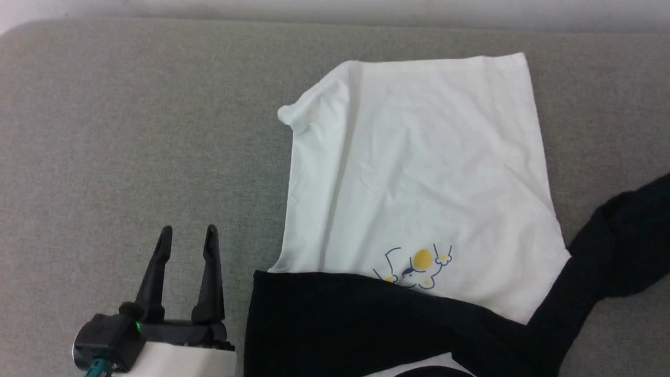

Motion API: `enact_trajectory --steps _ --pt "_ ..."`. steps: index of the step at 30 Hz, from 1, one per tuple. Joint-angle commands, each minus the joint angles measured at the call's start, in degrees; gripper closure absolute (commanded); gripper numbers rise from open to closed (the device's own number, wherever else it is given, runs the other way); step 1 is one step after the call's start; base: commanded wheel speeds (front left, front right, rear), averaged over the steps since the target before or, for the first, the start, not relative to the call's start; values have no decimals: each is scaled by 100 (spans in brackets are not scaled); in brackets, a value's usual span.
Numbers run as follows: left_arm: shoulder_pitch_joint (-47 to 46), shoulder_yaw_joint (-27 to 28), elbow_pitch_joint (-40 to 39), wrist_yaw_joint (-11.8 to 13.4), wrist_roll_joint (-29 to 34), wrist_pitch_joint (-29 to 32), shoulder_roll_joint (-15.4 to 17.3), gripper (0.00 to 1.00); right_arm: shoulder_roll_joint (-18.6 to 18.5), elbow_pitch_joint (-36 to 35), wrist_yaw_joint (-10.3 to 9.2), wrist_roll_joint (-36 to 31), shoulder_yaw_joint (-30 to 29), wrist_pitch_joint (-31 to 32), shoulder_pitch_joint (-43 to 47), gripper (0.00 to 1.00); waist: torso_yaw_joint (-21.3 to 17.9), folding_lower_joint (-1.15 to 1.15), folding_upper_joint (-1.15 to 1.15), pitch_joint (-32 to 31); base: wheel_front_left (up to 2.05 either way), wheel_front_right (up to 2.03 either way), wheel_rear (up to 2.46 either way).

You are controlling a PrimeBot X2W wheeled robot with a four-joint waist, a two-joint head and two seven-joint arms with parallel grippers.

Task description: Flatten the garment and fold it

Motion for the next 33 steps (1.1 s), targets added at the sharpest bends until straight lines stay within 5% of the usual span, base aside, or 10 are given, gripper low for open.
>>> enact_trajectory --steps 1,10,15,33 --pt "114 39 -12 -17 42 -27 7 0 -46 -16 -4 53 -179 -87 302 100 -260 2 0 -708 0 0 0" --pt "553 110 -87 37 26 -2 54 0 -120 -7 -4 42 -1280 -510 1666 100 -326 2 0 -1140 0 0 0" --pt "705 131 -137 83 11 79 90 0 -135 -145 -4 134 -1425 -664 2028 100 -302 2 0 -1368 0 0 0" --pt "1064 168 -378 314 142 190 216 0 382 -2379 -4 922 1232 -431 2408 100 -213 2 0 -1683 0 0 0"
